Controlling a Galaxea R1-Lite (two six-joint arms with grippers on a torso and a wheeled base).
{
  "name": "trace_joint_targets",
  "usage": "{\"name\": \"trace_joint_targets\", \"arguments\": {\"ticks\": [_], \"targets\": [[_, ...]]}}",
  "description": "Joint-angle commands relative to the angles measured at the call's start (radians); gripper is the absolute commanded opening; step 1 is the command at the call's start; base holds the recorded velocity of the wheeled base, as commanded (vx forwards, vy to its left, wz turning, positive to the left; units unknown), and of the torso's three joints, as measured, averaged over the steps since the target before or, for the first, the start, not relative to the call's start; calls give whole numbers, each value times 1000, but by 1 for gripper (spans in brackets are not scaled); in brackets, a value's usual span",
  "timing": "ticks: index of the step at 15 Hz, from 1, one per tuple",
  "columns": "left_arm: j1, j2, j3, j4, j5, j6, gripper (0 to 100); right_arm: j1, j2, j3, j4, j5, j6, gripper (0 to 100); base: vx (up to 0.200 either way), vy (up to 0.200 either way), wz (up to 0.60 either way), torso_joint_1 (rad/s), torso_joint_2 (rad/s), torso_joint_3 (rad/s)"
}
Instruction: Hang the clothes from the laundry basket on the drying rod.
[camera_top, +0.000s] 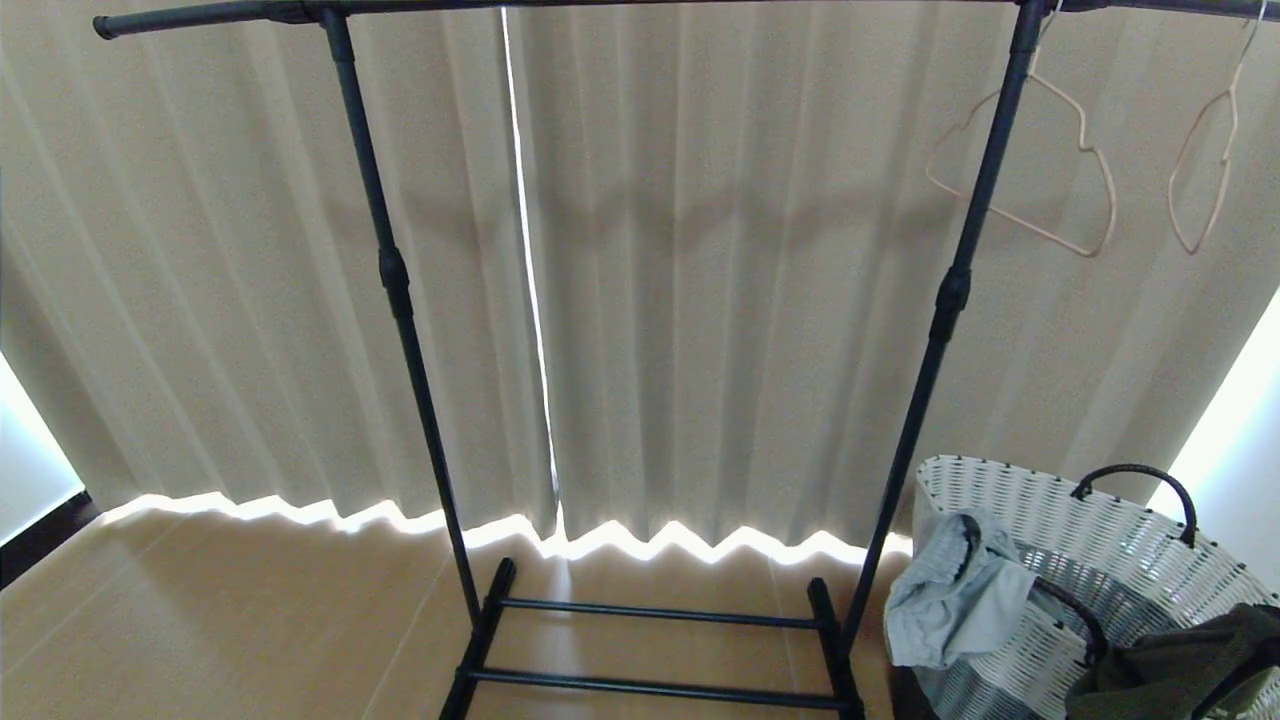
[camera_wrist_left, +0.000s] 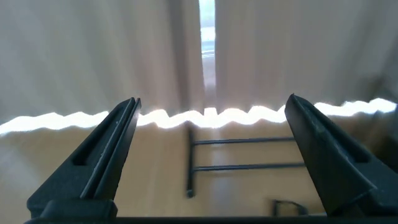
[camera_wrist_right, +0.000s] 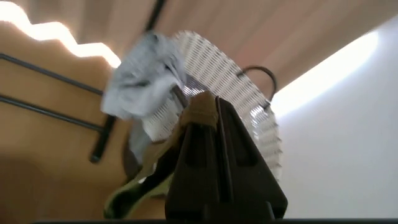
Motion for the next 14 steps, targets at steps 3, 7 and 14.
{"name": "trace_joint_targets", "arguments": {"ticks": [3, 7, 14], "targets": [[-7, 189, -230, -18, -271, 2, 100, 206, 55, -102, -1, 6, 160, 0, 0, 0, 0, 0, 0, 0], [-37, 704, -474, -205, -429, 6, 100, 342, 184, -271, -4, 64, 314, 0, 0, 0, 0, 0, 0, 0], [-615, 1249, -659, -369, -67, 2, 100, 342, 271, -452, -6, 153, 355, 0, 0, 0, 0, 0, 0, 0]]}}
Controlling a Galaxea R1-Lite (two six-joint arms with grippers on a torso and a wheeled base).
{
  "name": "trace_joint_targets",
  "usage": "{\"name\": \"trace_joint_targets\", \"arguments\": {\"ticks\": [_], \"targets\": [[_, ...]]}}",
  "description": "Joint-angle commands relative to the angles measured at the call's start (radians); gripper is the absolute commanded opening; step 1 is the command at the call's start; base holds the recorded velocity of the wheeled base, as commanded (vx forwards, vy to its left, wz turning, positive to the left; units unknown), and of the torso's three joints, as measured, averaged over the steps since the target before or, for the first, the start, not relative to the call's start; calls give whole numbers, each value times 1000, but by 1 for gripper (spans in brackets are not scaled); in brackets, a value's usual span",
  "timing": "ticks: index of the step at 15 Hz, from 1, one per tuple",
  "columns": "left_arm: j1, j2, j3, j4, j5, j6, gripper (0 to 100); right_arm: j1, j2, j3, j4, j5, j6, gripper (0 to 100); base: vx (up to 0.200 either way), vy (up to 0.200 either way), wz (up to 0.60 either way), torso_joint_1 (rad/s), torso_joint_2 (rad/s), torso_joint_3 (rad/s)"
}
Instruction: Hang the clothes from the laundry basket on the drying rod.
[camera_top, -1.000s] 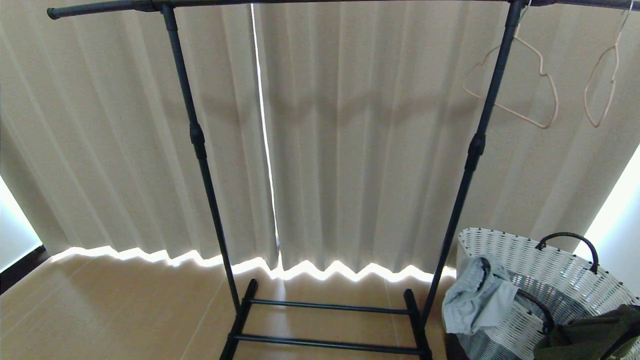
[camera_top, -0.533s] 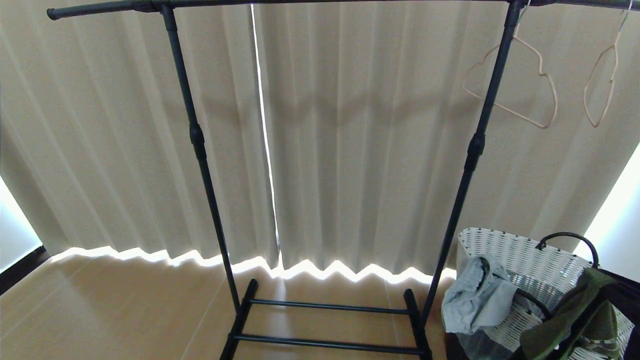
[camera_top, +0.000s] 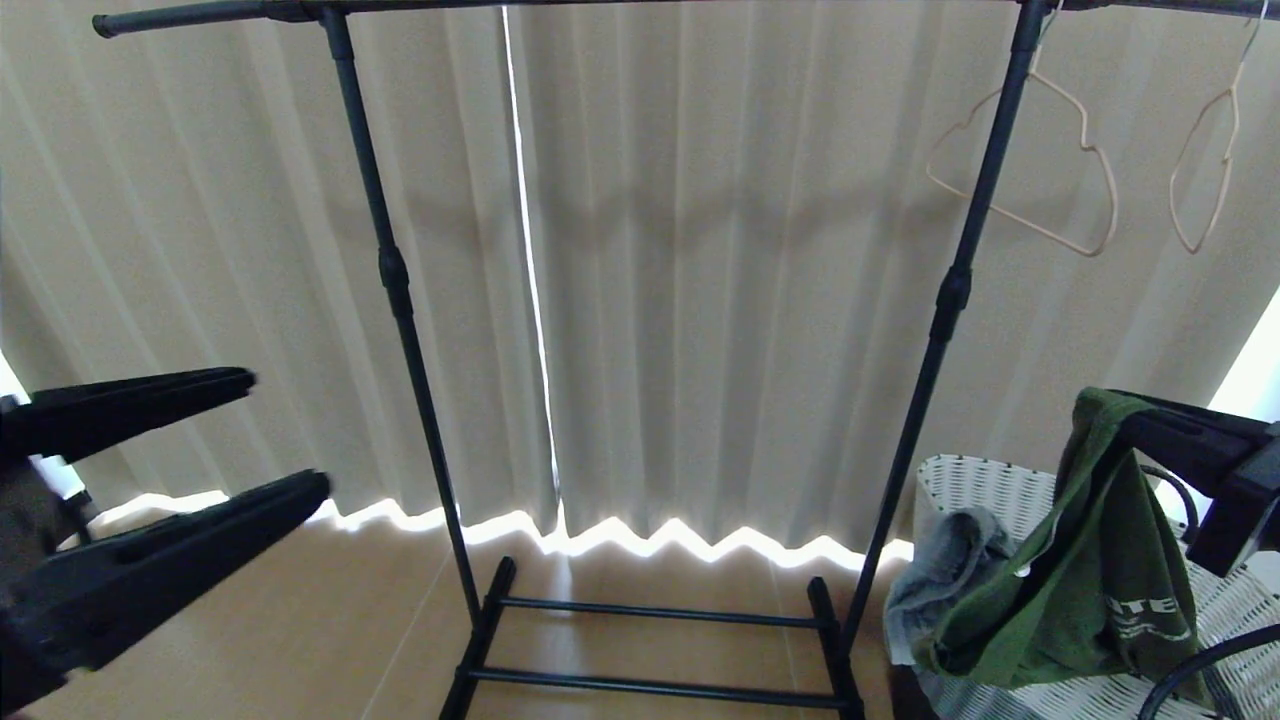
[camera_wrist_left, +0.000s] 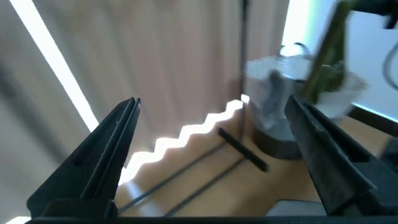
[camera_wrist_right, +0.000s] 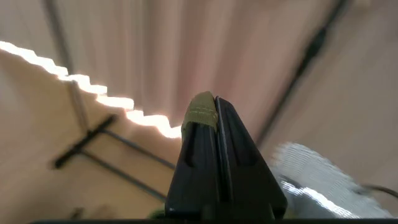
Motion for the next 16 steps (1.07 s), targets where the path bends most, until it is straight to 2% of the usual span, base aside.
{"name": "trace_joint_targets", "arguments": {"ticks": [1, 2, 3, 4, 5, 7, 9, 11, 16], "targets": [[-310, 369, -70, -149, 199, -5, 100, 1, 20, -23, -1, 21, 29, 0, 0, 0, 0, 0, 0, 0], [-376, 445, -90, -193, 241, -7, 100, 2, 24, -37, -1, 29, 39, 0, 0, 0, 0, 0, 0, 0], [-396, 471, -99, -204, 250, -8, 100, 2, 25, -43, -1, 32, 42, 0, 0, 0, 0, 0, 0, 0], [-466, 552, -142, -221, 264, -16, 100, 4, 27, -74, 0, 52, 56, 0, 0, 0, 0, 0, 0, 0], [-500, 598, -168, -222, 264, -31, 100, 4, 28, -89, 0, 61, 68, 0, 0, 0, 0, 0, 0, 0], [-548, 678, -211, -225, 265, -74, 100, 16, 28, -106, -1, 69, 82, 0, 0, 0, 0, 0, 0, 0], [-611, 820, -274, -282, 300, -154, 100, 84, 27, -112, -12, 69, 111, 0, 0, 0, 0, 0, 0, 0], [-647, 920, -317, -348, 353, -186, 100, 139, 22, -114, -12, 67, 122, 0, 0, 0, 0, 0, 0, 0], [-667, 1043, -426, -357, 356, -194, 100, 146, 14, -119, -17, 69, 124, 0, 0, 0, 0, 0, 0, 0]]}}
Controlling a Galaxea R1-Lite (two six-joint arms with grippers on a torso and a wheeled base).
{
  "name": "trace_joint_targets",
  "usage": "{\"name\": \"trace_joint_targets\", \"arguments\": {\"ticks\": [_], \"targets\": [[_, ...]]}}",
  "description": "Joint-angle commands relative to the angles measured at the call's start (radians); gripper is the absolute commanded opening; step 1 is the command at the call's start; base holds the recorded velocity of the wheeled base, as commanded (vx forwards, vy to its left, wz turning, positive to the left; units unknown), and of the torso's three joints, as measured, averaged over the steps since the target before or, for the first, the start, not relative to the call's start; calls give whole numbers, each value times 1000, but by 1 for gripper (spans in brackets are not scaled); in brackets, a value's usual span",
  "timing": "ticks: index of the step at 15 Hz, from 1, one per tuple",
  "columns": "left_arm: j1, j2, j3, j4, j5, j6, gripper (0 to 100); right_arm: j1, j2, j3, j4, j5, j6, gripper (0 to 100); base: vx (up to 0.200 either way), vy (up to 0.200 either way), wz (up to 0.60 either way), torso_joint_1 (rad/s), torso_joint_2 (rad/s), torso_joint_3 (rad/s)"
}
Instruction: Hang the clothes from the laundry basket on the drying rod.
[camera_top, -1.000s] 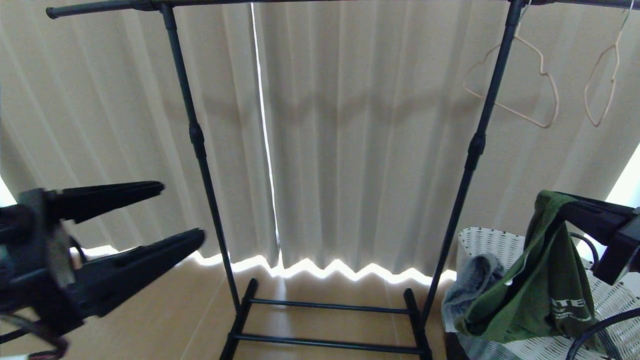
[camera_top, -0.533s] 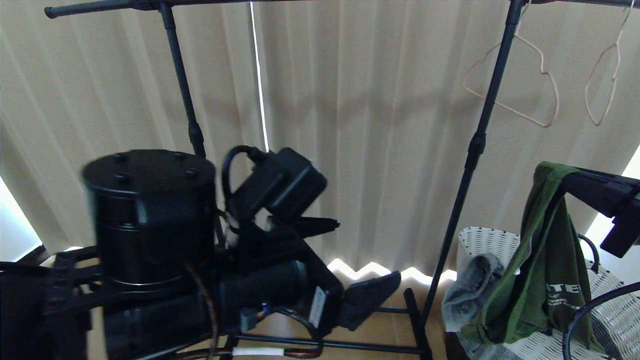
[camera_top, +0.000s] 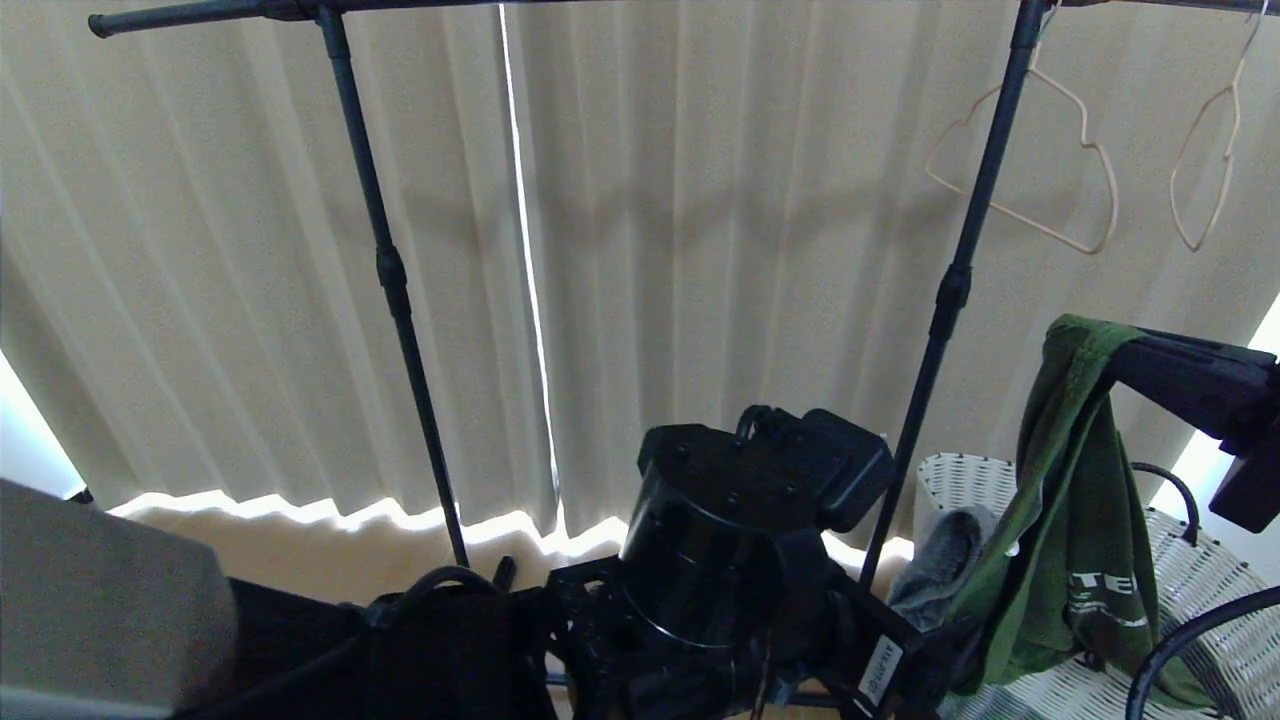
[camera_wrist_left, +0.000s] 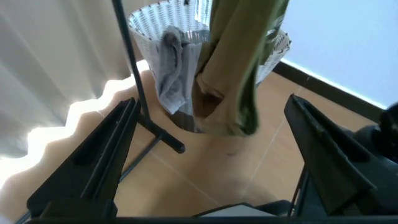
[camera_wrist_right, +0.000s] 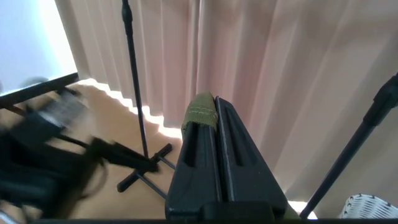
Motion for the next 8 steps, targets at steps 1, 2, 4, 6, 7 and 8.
{"name": "trace_joint_targets", "arguments": {"ticks": [1, 2, 4, 6, 7, 8], "targets": [[-3, 88, -59, 0, 2, -19, 100, 3, -15, 0, 1, 1, 0, 0, 0, 0, 0, 0, 0, 0], [-5, 103, -82, 0, 10, -31, 100, 5, -18, -1, 1, 1, 0, 0, 0, 0, 0, 0, 0, 0], [-5, 133, -123, 0, 25, -36, 100, 20, -25, -1, 1, 1, 0, 0, 0, 0, 0, 0, 0, 0], [-5, 177, -158, 1, 48, -36, 100, 28, -35, -1, 1, 1, 0, 0, 0, 0, 0, 0, 0, 0], [-3, 188, -160, 4, 69, -36, 100, 26, -41, -1, 1, 1, 0, 0, 0, 0, 0, 0, 0, 0], [0, 188, -154, 10, 83, -34, 100, 28, -47, -1, 1, 1, 0, 0, 0, 0, 0, 0, 0, 0]]}}
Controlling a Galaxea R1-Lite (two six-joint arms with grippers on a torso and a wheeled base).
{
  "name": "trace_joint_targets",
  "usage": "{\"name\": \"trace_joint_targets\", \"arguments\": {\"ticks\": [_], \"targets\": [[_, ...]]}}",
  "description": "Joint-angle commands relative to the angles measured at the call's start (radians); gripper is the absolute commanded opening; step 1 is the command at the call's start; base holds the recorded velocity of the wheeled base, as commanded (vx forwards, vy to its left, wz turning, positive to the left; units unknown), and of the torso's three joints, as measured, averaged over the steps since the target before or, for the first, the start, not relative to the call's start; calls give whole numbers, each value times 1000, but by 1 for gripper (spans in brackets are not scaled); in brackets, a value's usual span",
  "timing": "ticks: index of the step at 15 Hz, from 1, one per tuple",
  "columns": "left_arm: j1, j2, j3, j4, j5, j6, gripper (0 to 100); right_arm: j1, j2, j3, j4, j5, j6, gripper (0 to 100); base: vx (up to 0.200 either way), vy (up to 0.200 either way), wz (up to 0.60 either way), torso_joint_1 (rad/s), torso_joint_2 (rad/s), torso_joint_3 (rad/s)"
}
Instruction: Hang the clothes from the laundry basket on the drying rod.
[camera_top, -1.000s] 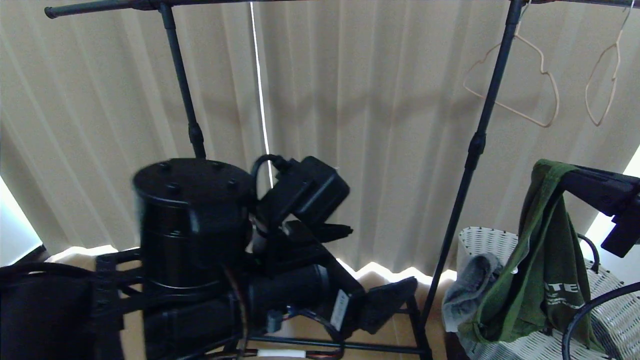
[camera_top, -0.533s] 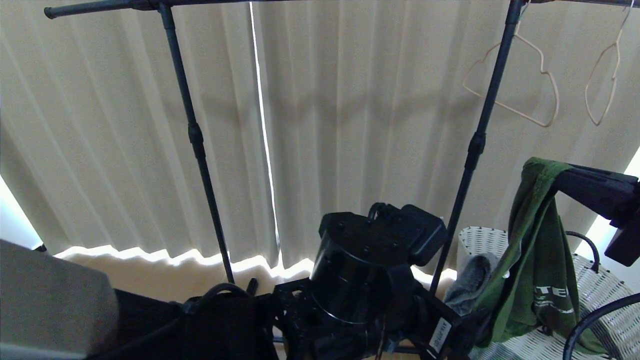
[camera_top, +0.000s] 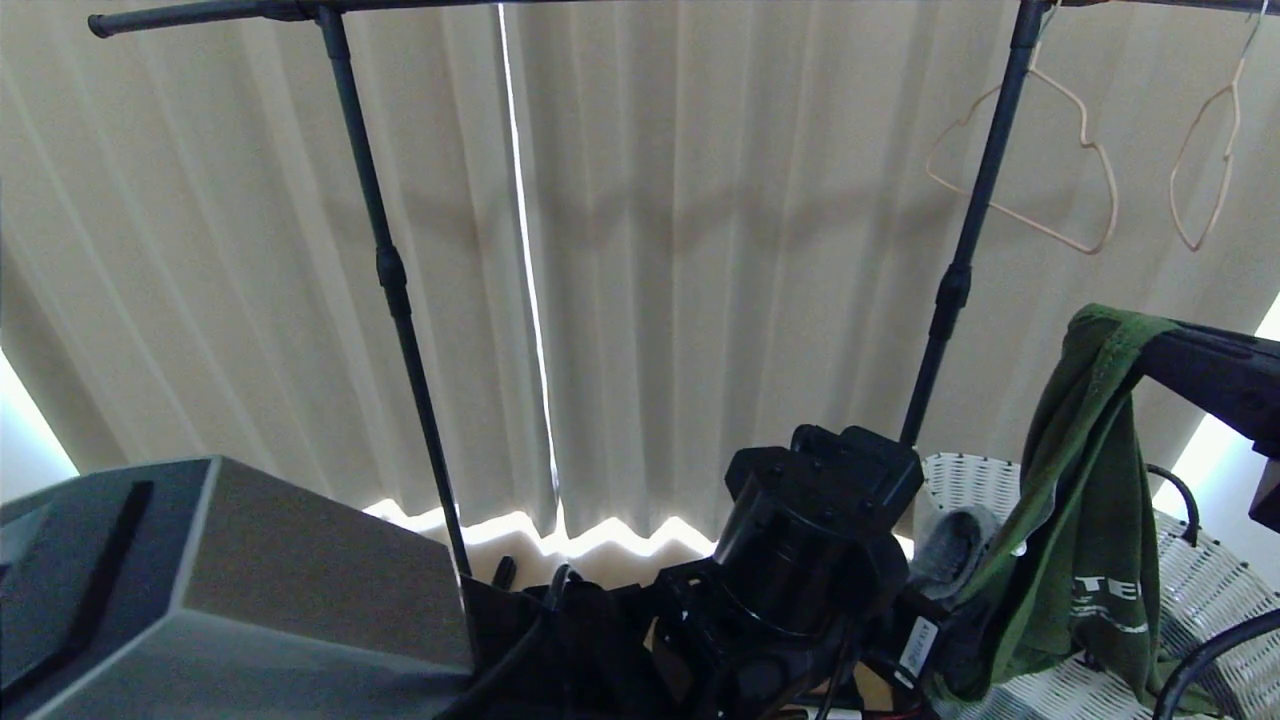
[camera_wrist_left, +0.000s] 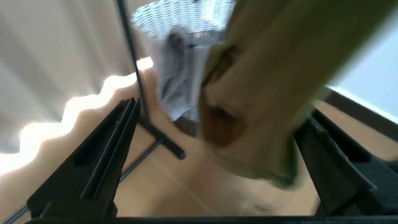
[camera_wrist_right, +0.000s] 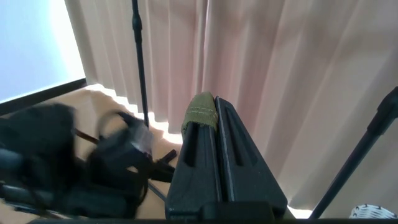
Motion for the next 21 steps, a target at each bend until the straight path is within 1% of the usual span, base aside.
{"name": "trace_joint_targets", "arguments": {"ticks": [1, 4, 5, 7, 8, 9, 10, 11, 12, 13, 14, 15, 16, 17, 19, 21], "targets": [[3, 22, 2, 3, 9, 0, 100, 0, -17, 2, 0, 0, 0, 0, 0, 0, 0, 0, 0, 0], [3, 16, 51, 13, 9, 4, 100, 0, -24, 3, 2, 0, 0, 0, 0, 0, 0, 0, 0, 0], [3, 14, 65, 16, 9, 4, 0, 0, -29, 2, 2, 0, 0, 0, 0, 0, 0, 0, 0, 0], [0, -10, 94, 16, 10, 7, 0, 0, -29, 3, 9, 0, 0, 0, 0, 0, 0, 0, 0, 0], [-6, -55, 140, 15, 9, 21, 0, 0, -27, 8, 11, 0, 0, 0, 0, 0, 0, 0, 0, 0], [-10, -75, 160, 13, 10, 30, 0, 0, -26, 9, 11, 0, 0, 0, 0, 0, 0, 0, 0, 0], [-18, -179, 247, 9, 21, 56, 0, 0, -18, 14, 14, 0, 0, 0, 0, 0, 0, 0, 0, 0], [-18, -225, 281, 9, 32, 67, 0, 0, -14, 12, 12, 0, 0, 0, 0, 0, 0, 0, 0, 0], [-14, -325, 323, 12, 44, 87, 0, 0, -1, 3, 8, 2, 0, 0, 0, 0, 0, 0, 0, 0], [-6, -401, 330, 16, 43, 95, 0, 0, 11, -6, 0, 0, 0, 0, 0, 0, 0, 0, 0, 0], [25, -487, 316, 30, 43, 115, 0, 0, 19, -34, 0, 2, 0, 0, 0, 0, 0, 0, 0, 0], [48, -536, 293, 59, 43, 138, 0, 0, 23, -55, 2, 2, 0, 0, 0, 0, 0, 0, 0, 0], [97, -605, 241, 153, 43, 173, 0, 0, 40, -86, 0, 0, 0, 0, 0, 0, 0, 0, 0, 0], [143, -650, 183, 246, 43, 184, 0, 0, 52, -109, 2, 0, 0, 0, 0, 0, 0, 0, 0, 0], [229, -691, 74, 377, 41, 185, 0, -11, 69, -139, 0, -4, 0, 0, 0, 0, 0, 0, 0, 0], [299, -684, -20, 431, 41, 187, 0, -34, 108, -187, -1, -3, 0, 0, 0, 0, 0, 0, 0, 0]]}}
